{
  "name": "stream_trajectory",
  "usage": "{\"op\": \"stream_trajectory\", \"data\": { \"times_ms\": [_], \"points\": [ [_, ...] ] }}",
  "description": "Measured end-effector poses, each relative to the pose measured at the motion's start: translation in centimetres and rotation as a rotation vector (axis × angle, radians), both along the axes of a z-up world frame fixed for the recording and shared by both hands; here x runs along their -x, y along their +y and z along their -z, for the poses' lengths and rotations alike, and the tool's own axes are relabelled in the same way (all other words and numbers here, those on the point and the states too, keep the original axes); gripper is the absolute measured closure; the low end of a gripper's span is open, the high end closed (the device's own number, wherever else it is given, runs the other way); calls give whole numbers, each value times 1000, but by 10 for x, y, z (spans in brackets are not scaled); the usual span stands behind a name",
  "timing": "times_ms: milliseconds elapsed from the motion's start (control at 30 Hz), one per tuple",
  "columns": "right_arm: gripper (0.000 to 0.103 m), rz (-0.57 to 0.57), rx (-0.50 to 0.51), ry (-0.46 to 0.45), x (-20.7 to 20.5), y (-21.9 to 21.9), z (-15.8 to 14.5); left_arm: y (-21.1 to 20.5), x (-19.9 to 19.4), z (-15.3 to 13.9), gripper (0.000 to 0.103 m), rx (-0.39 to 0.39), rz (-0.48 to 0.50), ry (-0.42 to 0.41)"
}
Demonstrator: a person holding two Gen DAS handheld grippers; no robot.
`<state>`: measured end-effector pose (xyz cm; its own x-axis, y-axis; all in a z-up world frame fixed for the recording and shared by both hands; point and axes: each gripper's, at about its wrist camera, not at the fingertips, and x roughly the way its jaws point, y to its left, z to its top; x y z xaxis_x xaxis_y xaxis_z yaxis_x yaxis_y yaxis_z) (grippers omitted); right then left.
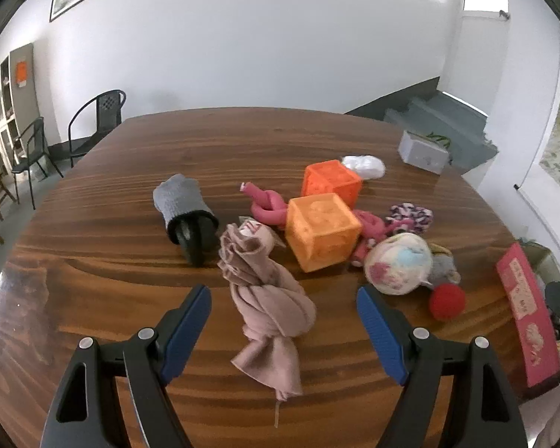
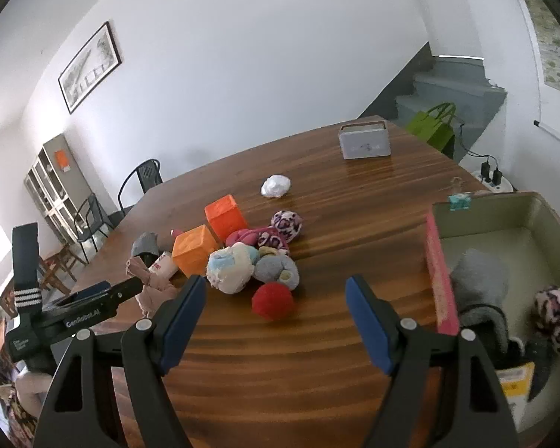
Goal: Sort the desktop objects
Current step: 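Return both grippers to the table and grasp the beige cloth with the left gripper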
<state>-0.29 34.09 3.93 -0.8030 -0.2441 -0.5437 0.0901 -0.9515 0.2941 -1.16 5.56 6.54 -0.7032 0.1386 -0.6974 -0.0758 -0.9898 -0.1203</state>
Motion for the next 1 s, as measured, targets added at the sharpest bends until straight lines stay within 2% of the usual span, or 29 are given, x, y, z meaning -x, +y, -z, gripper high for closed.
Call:
{"op": "stream_trajectory", "data": {
  "times_ms": [367, 567, 600, 633, 667, 1000],
  "points": [
    [23, -35, -23, -50, 28, -22, 16, -8, 39, 32, 21, 6, -40, -103],
    [23, -22, -80, -48, 39, -30, 23, -4, 49, 44, 21, 23, -13, -141],
    [23, -19, -88, -50, 41, -31, 25, -2, 49, 46, 27, 35, -8, -148],
    [23, -14, -89, -60, 43, -30, 28, -1, 49, 48, 44, 36, 1, -156],
    [23, -9, -90, -70, 45, -29, 31, -1, 47, 47, 46, 34, 1, -161],
    [23, -24, -148, -130, 56, -37, 52, -10, 22, 18, 47, -2, -17, -73]
  ]
}}
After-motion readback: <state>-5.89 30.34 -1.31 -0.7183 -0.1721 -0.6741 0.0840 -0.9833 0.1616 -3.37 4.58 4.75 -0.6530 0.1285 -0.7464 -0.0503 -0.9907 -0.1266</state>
